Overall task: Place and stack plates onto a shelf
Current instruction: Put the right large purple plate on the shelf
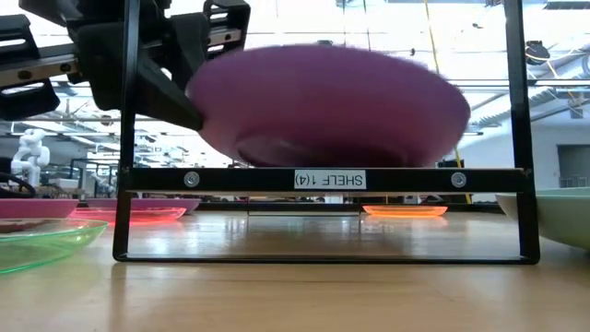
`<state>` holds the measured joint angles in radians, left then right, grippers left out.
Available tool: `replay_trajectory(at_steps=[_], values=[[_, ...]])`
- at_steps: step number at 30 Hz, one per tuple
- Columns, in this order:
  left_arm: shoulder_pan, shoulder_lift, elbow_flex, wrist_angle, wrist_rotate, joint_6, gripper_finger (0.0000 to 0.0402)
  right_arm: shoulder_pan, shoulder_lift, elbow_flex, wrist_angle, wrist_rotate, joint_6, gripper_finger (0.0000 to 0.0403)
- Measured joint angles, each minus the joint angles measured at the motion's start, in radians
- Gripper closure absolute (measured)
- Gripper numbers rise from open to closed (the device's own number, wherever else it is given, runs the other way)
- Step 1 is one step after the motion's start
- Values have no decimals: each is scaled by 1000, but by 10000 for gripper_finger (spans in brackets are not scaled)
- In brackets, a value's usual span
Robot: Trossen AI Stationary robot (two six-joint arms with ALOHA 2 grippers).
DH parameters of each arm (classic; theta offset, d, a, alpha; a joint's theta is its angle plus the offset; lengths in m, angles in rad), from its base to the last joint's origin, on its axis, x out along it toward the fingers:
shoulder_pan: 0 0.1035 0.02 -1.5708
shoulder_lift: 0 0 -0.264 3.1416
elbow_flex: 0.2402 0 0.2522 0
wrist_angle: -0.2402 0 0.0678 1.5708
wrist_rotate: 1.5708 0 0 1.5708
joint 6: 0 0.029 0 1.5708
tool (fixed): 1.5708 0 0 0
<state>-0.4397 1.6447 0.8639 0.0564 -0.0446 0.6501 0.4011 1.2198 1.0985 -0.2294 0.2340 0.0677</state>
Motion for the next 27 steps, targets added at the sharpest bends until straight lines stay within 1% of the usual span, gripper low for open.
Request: replay_trajectory(at_steps=[3, 6, 10, 15, 22, 27], values=[[-1, 0, 0, 0, -1, -11, 296, 0, 0, 0, 0, 0, 0, 243], [-1, 0, 0, 0, -8, -24, 288, 0, 0, 0, 0, 0, 0, 243], [-1, 0, 0, 1, -39, -25, 286, 0, 0, 0, 0, 0, 0, 243], [-1, 0, 0, -5, -47, -33, 286, 0, 0, 0, 0, 0, 0, 243], [0, -10, 0, -32, -55, -112, 286, 0, 0, 0, -17, -1, 17, 243], [1, -10, 0, -65, -70, -136, 286, 0, 0, 0, -29, -1, 25, 243]])
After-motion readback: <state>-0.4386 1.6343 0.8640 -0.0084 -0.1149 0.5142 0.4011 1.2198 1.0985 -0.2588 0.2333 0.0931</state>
